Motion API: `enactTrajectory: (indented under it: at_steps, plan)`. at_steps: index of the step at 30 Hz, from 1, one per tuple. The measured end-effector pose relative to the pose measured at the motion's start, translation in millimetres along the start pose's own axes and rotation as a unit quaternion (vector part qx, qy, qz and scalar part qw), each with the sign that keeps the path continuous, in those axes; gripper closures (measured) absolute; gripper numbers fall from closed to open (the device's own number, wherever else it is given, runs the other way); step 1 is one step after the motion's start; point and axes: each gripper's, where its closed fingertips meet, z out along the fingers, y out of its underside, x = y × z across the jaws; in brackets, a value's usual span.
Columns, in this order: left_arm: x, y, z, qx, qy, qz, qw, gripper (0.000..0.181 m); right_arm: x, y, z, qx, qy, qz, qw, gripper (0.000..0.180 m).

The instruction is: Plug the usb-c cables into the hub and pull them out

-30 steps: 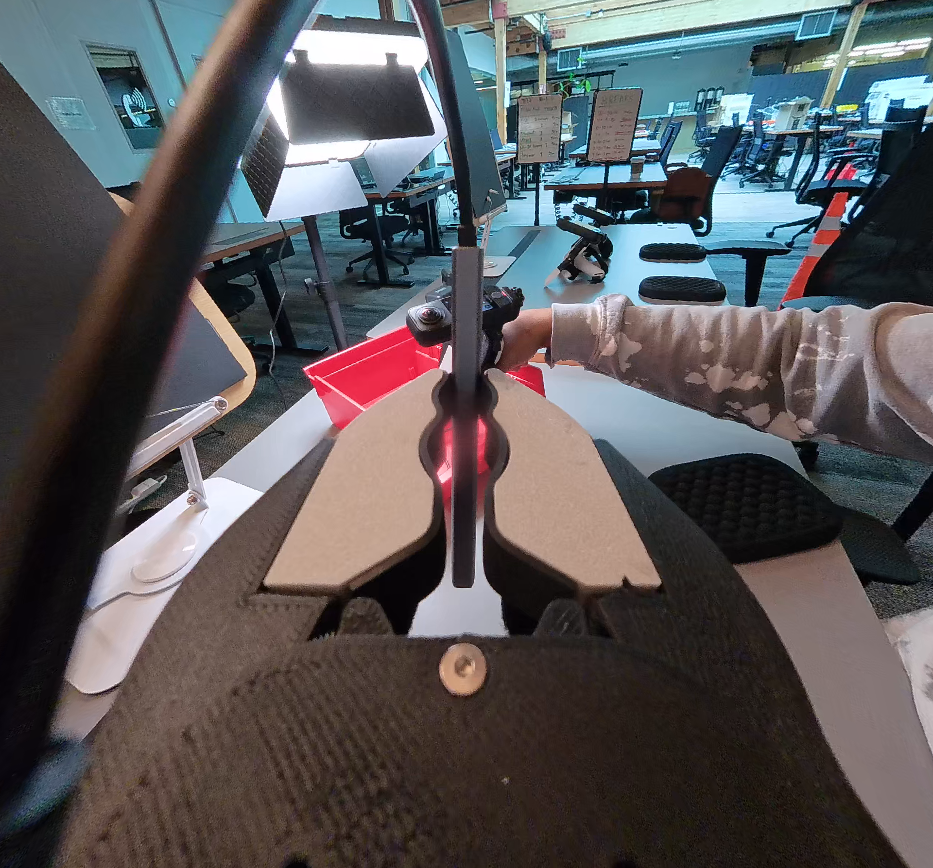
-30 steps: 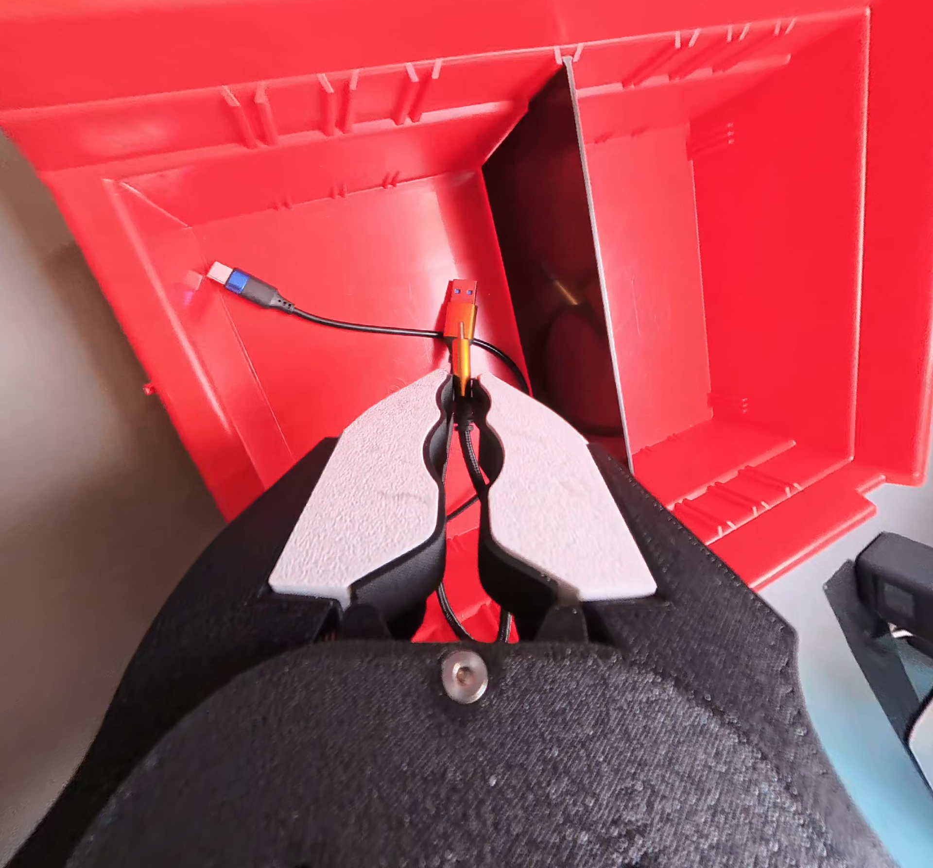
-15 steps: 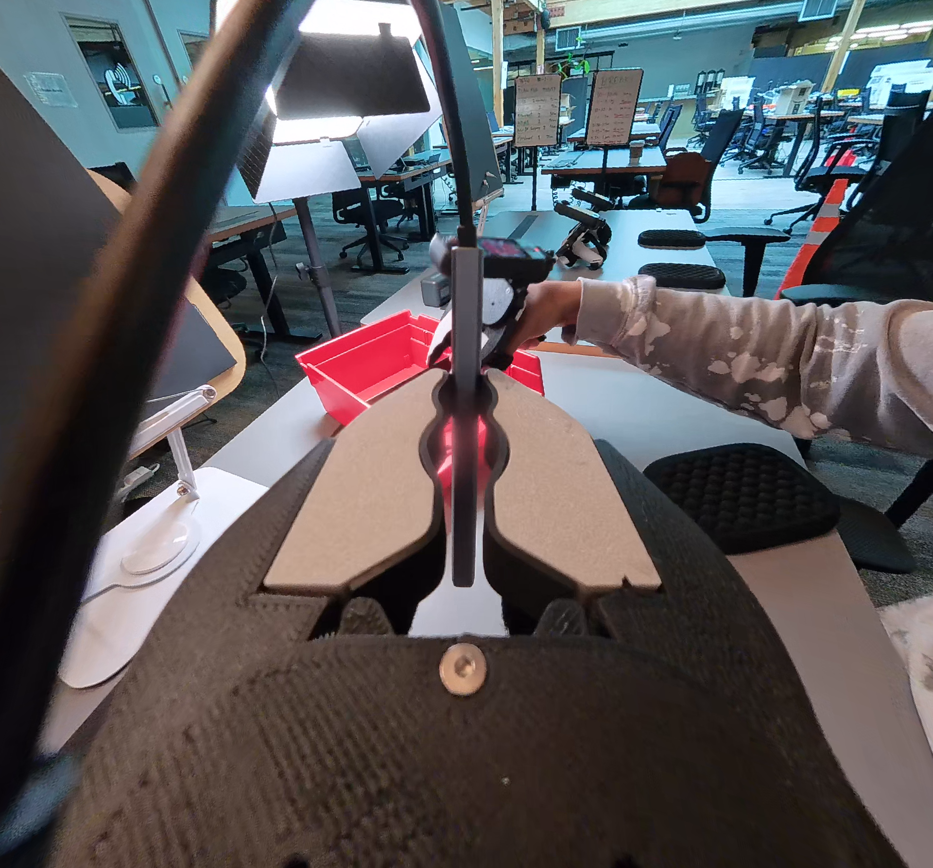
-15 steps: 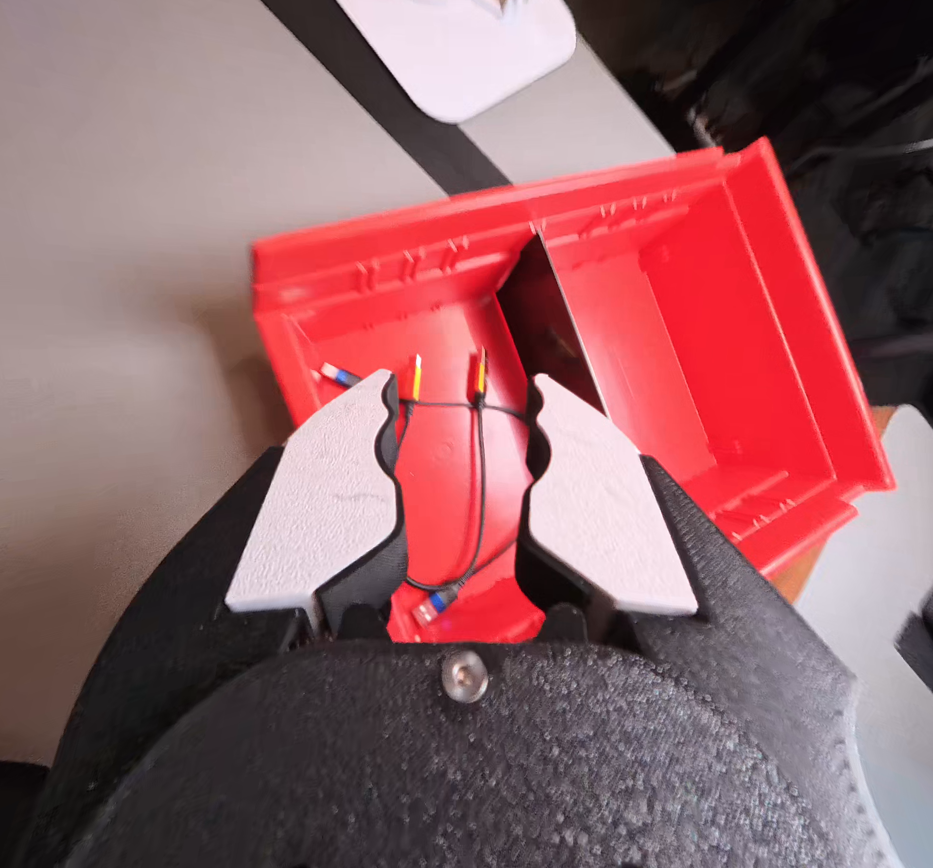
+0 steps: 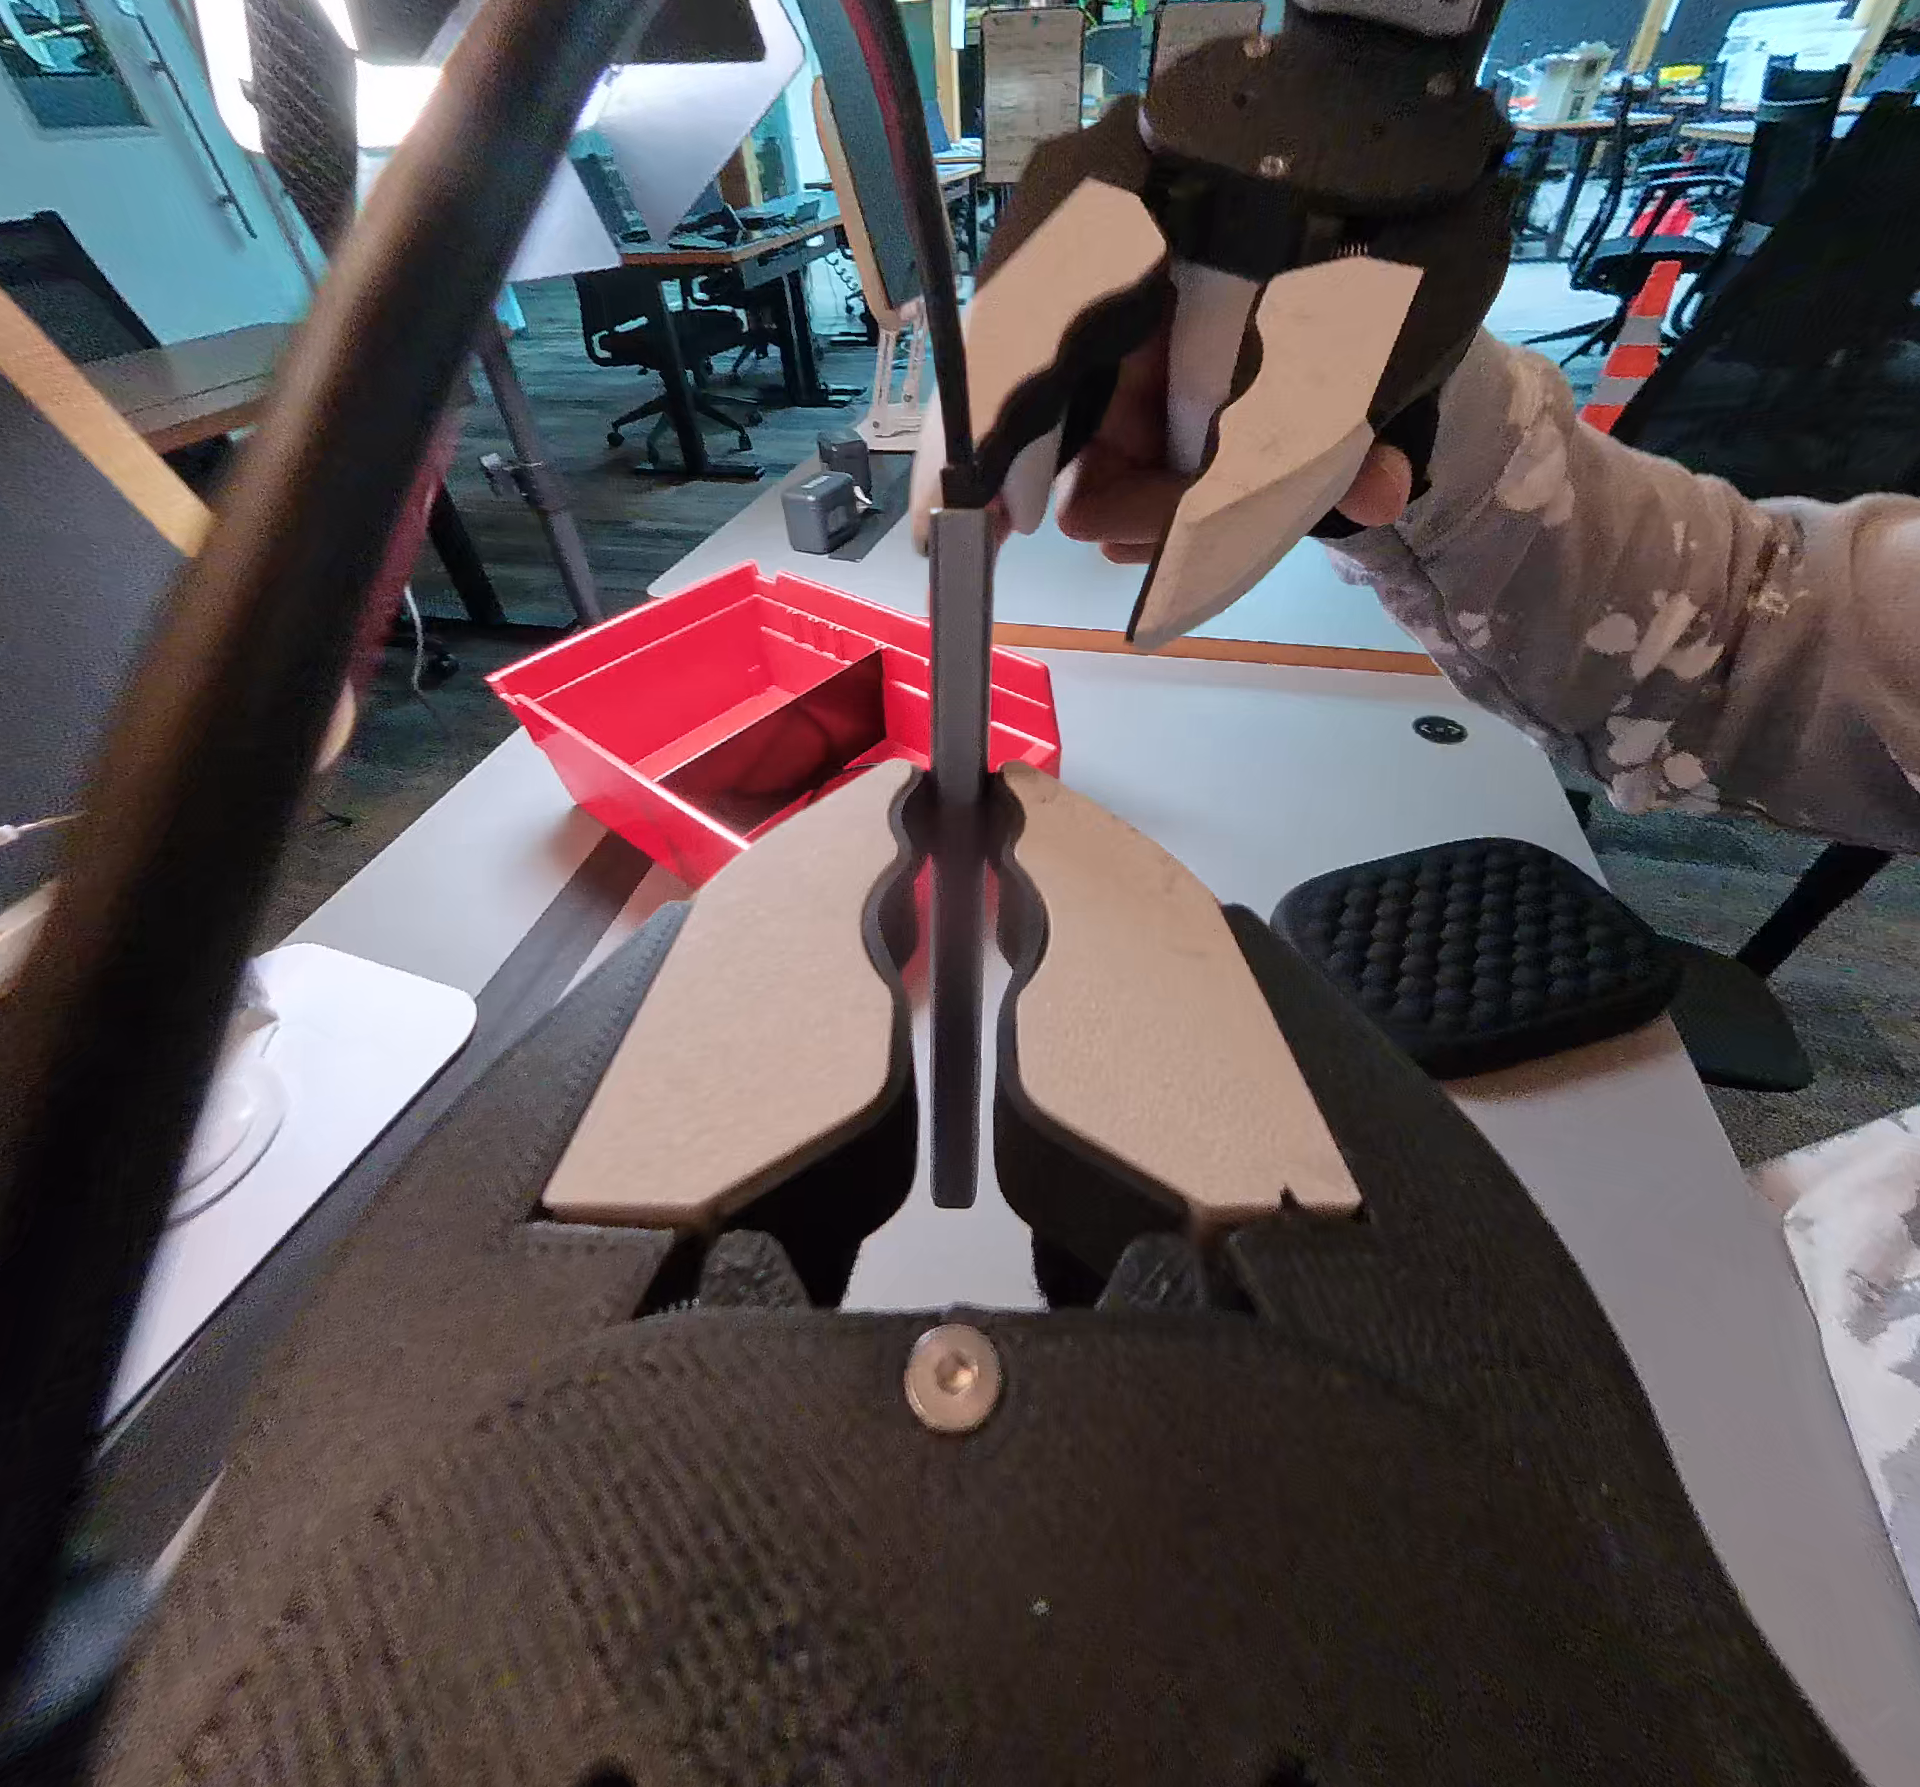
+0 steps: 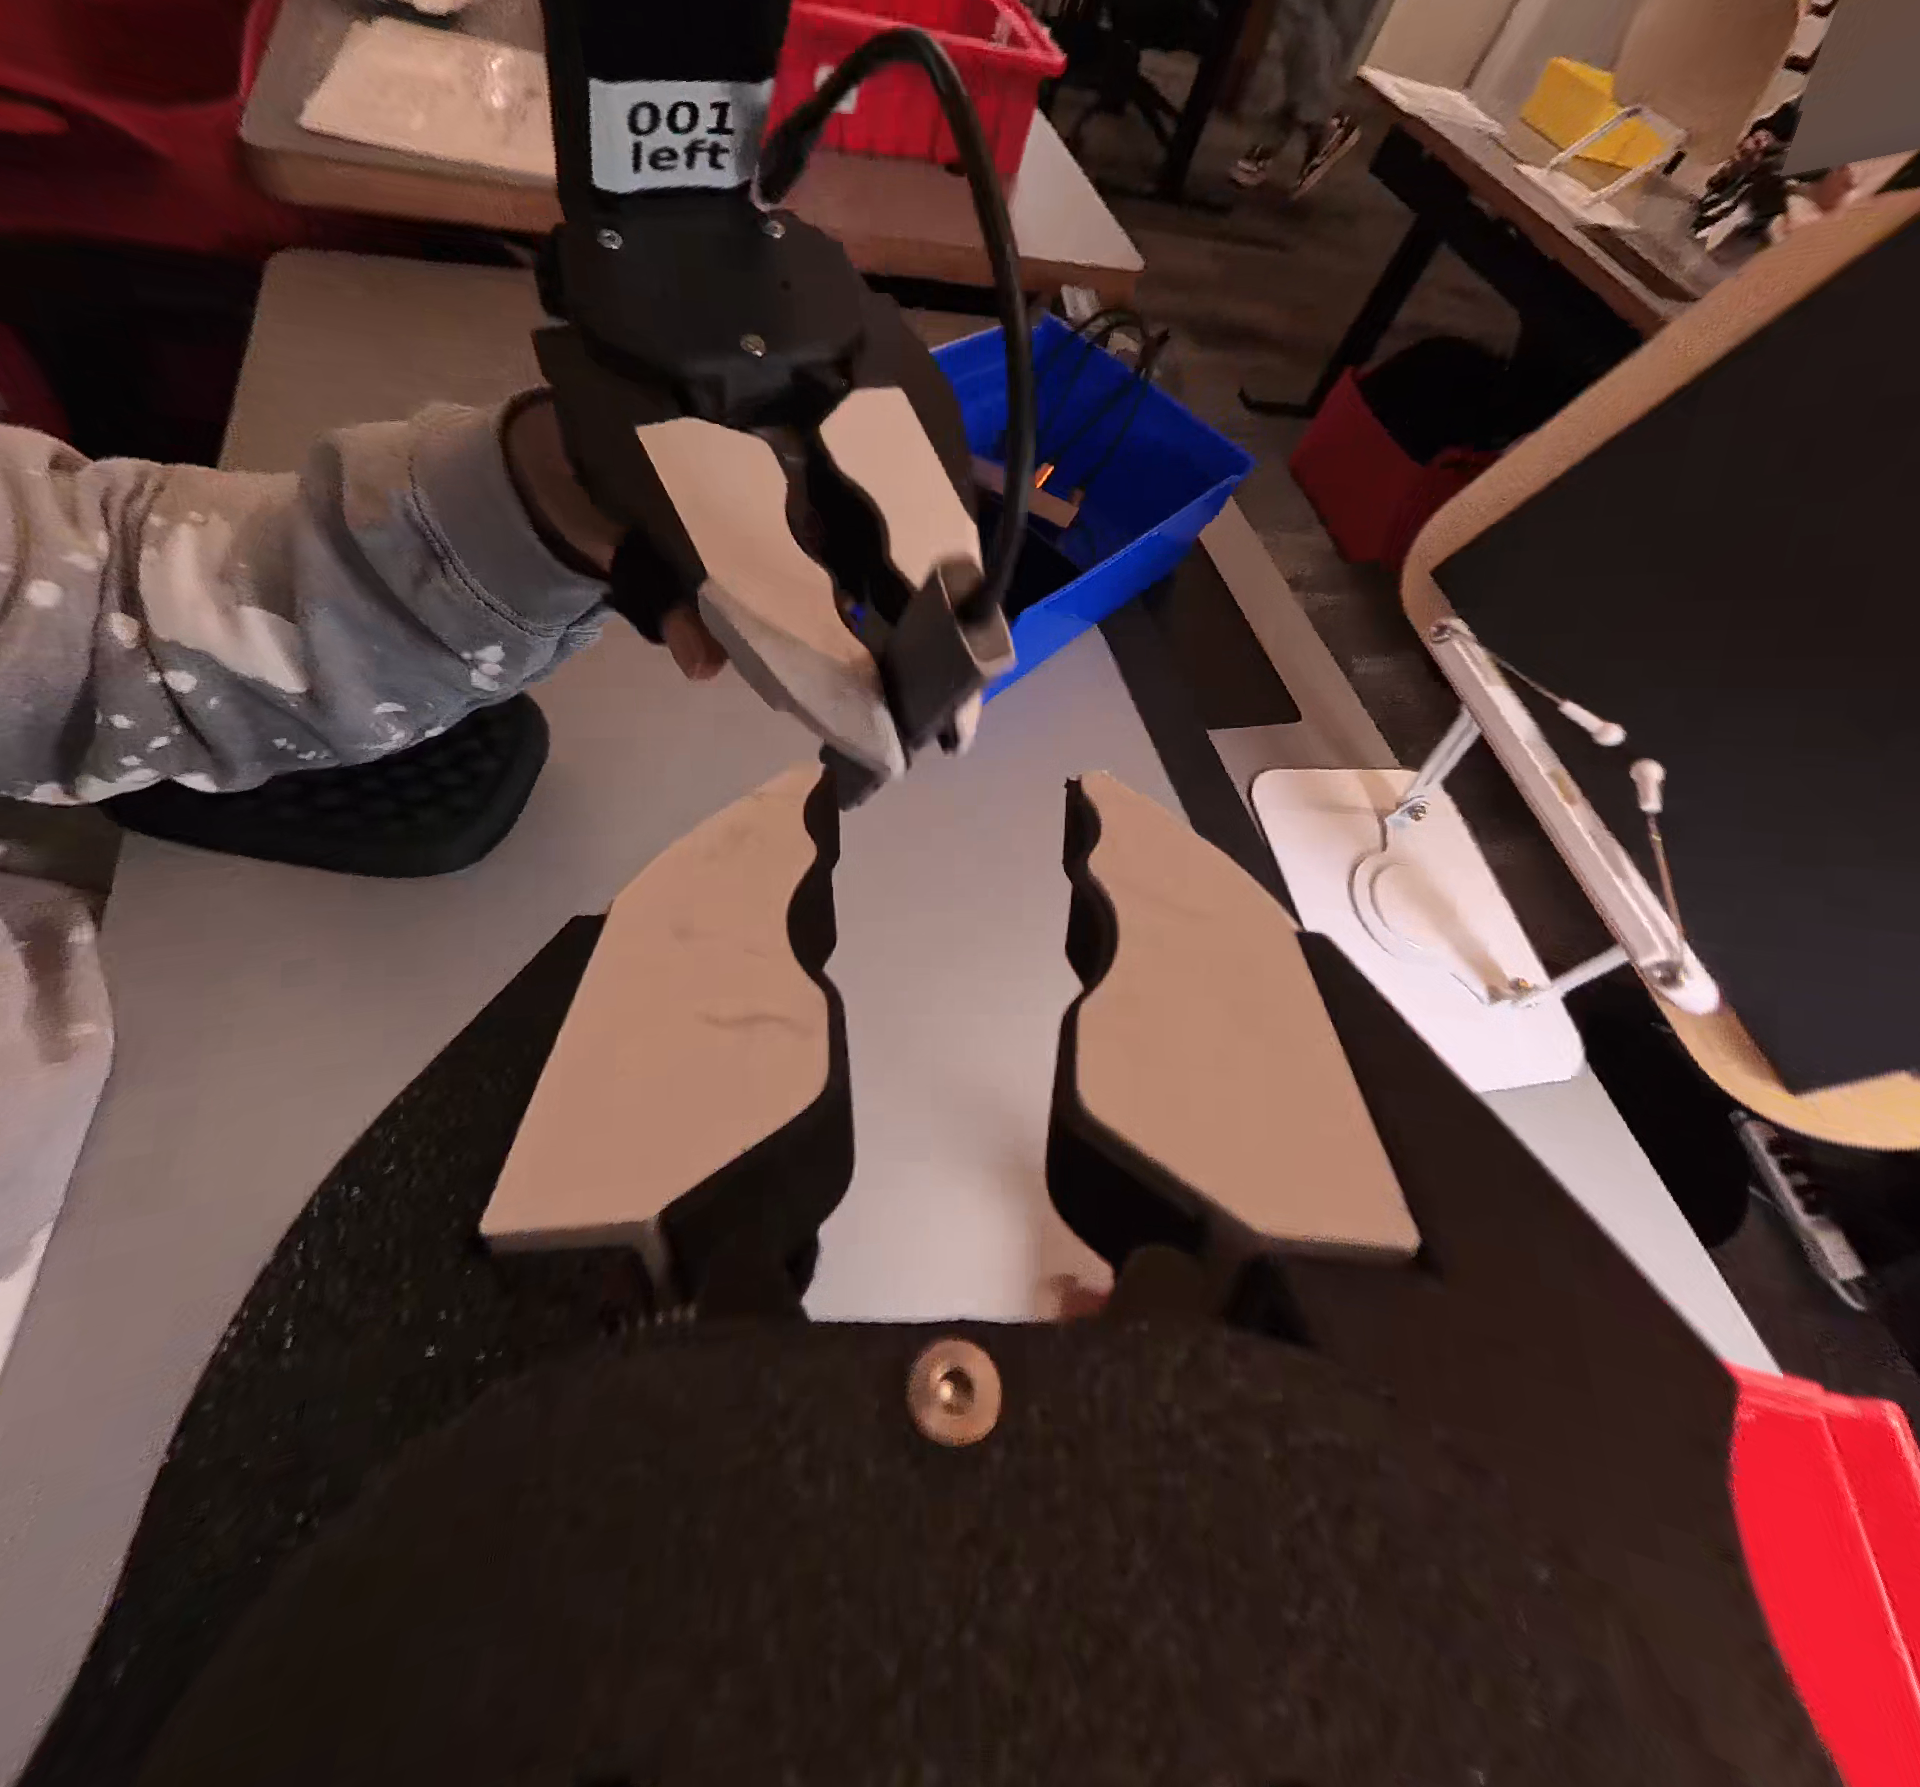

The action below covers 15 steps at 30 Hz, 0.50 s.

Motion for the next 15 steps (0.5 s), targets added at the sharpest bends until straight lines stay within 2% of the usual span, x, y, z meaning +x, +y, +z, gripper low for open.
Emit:
enactTrajectory:
  at_steps: [3,5,15]
  plan:
    - [7.7,4.4,7.3,-0.014,0.007,0.011,1.0,0.17,-8.6,-3.8,14.5,-0.021,-0.023,-0.006,1.0,0.144]
    - [11.9,5.2,10.0,-0.016,0.015,0.013,1.0,0.17,-9.0,-3.2,19.8,-0.031,-0.019,-0.022,0.999,0.159]
    - [6.2,9.1,19.3,-0.021,-0.024,0.025,0.999,0.167,-5.7,6.3,15.1,-0.054,-0.025,-0.02,0.998,0.167]
